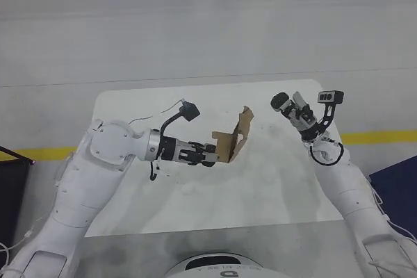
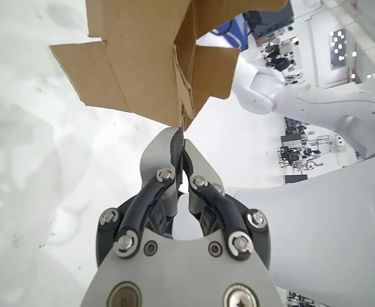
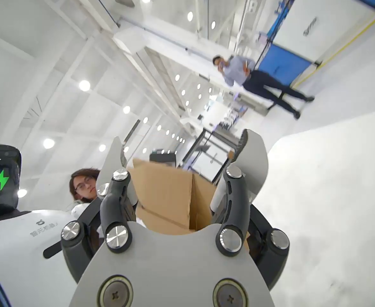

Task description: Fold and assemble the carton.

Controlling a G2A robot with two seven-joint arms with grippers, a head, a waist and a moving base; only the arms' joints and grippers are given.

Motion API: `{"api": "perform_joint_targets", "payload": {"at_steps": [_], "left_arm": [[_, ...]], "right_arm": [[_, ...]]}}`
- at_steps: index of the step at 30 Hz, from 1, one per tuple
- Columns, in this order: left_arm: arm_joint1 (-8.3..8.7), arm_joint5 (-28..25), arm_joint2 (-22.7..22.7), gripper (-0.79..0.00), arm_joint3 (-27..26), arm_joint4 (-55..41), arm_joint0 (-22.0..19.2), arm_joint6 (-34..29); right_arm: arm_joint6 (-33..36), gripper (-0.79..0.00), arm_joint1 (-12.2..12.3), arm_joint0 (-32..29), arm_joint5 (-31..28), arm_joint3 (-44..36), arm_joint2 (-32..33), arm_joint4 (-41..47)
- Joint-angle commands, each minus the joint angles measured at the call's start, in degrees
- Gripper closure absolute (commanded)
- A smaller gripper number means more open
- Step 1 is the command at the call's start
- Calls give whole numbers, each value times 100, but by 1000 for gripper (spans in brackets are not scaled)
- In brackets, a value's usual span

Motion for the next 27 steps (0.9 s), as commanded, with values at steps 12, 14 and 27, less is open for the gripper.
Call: {"api": "perform_joint_targets", "payload": {"at_steps": [12, 14, 27], "left_arm": [[36, 352, 213, 0, -97, 551, -227, 170], [49, 372, 197, 0, -97, 581, -206, 215], [64, 376, 517, 0, -124, 630, -345, 1]], "right_arm": [[1226, -714, 82, -97, 907, -791, 33, -91], [1335, -686, 117, -203, 1015, -960, 127, -69], [1172, -714, 129, -278, 854, -1065, 310, -127]]}}
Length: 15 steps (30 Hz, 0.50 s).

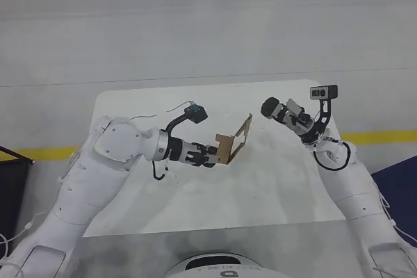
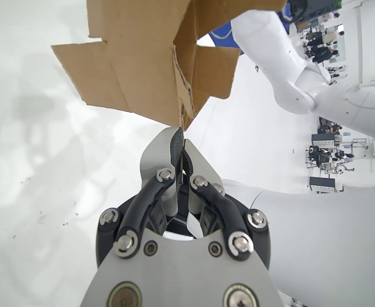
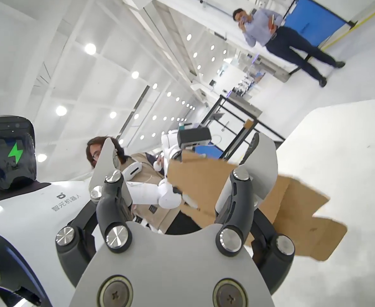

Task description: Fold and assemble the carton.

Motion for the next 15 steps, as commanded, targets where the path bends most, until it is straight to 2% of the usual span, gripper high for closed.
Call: {"api": "perform_joint_targets", "payload": {"at_steps": [1, 8, 12, 15], "left_arm": [[-5, 12, 90, 0, -9, 23, -25, -15], [9, 78, 80, 0, 35, 94, -100, 188], [25, 86, 43, 0, 99, 81, -108, 262], [30, 106, -20, 0, 164, 54, -113, 471]], "right_arm": [[39, -705, -44, 140, 38, 170, -129, 99], [541, -674, -108, 325, 540, 292, -438, 171], [803, -591, -67, 215, 802, 117, -362, 140], [823, -671, -40, 112, 822, -1, -273, 61]]}}
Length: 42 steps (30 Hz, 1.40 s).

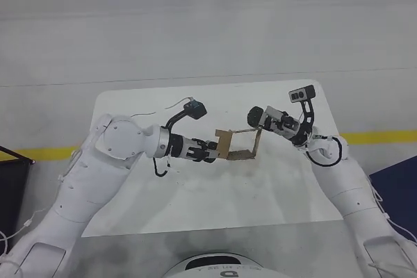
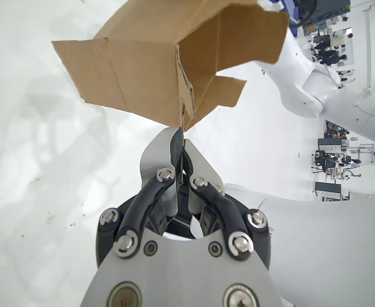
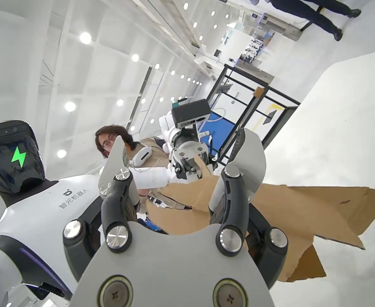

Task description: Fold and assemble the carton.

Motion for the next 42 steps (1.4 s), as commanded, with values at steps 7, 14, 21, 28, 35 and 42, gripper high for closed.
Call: {"api": "perform_joint_targets", "payload": {"at_steps": [7, 14, 21, 28, 35, 42], "left_arm": [[-32, 76, 9, 0, 219, -123, -44, 648], [-66, 52, 119, 0, 430, -181, -182, 792], [-51, -4, 60, 0, 495, -238, -252, 746], [-71, -66, 93, 0, 693, -359, -352, 863], [-55, -135, -8, 0, 857, -434, -382, 921], [-48, -374, -504, 0, 1152, -1713, -296, 1199]], "right_arm": [[-348, -785, -5, -287, -348, -269, 46, -231], [-954, -748, -78, -264, -855, -16, 5, -446], [-1060, -754, -97, -206, -847, 54, 73, -445], [-903, -656, -196, -188, -721, -120, -325, -509], [-1029, -785, -204, -115, -821, 38, -187, -538], [-2100, -785, -148, -218, -1164, 289, 536, -415]]}}
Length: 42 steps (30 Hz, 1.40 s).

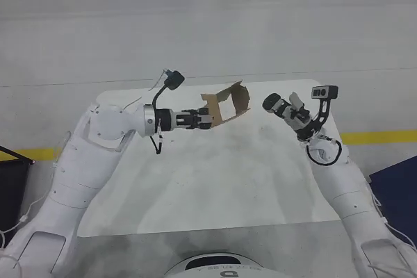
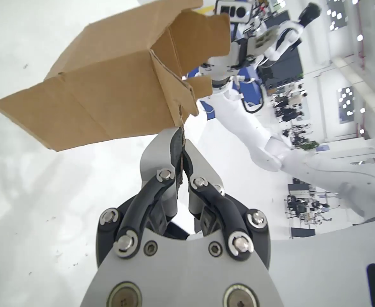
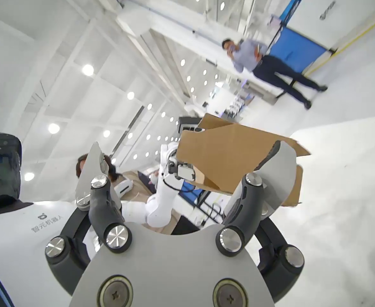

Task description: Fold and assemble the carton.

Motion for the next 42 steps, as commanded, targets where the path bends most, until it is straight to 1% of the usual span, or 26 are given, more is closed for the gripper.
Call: {"api": "perform_joint_targets", "payload": {"at_steps": [1, 3, 4, 6, 10, 12, 14, 17, 19, 22, 24, 29, 32, 35, 37, 42], "left_arm": [[1, -164, -215, 0, 145, -654, 67, 76], [-8, -357, -372, 0, 283, -1430, 146, -35], [-14, -448, -429, 0, 363, -1794, 170, -127], [-40, -596, -478, 0, 523, -2504, 188, -347], [-101, -759, -403, 0, 825, -3233, 82, -670], [-137, -808, -304, 0, 926, -3399, 7, -791], [-172, -836, -201, 0, 1023, -3507, -64, -869], [-222, -842, -39, 0, 1127, -3579, -160, -968], [-256, -839, 52, 0, 1181, -3686, -204, -1026], [-296, -881, 145, 0, 1266, -3725, -259, -1031], [-317, -907, 183, 0, 1307, -3738, -285, -1031], [-352, -941, 243, 0, 1390, -3744, -304, -1068], [-368, -952, 261, 0, 1427, -3742, -308, -1088], [-381, -974, 250, 0, 1458, -3769, -305, -1079], [-387, -990, 236, 0, 1467, -3786, -302, -1080], [-399, -982, 208, 0, 1486, -3774, -297, -1072]], "right_arm": [[-263, -785, 5, -126, 35, -38, 150, 157], [-350, -785, 4, -279, 194, -61, 189, 295], [-353, -785, -11, -353, 380, -84, 136, 449], [-319, -757, -62, -452, 768, -91, -47, 788], [-102, -736, -223, -507, 1298, -65, -536, 1544], [10, -727, -299, -467, 1390, 14, -721, 1789], [181, -693, -385, -432, 1567, -16, -880, 2261], [453, -699, -490, -365, 1739, -8, -1001, 2856], [560, -708, -545, -299, 1729, 56, -1053, 3010], [581, -702, -635, -204, 1740, 135, -1183, 3124], [670, -683, -694, -177, 1899, 133, -1236, 3398], [1110, -677, -800, -183, 2386, 132, -1226, 4114], [1332, -637, -859, -197, 2620, 100, -1146, 4602], [1504, -628, -895, -180, 2646, 160, -1068, 4700], [1607, -600, -918, -178, 2671, 186, -1022, 4757], [1967, -591, -968, -219, 2820, 144, -894, 4935]]}}
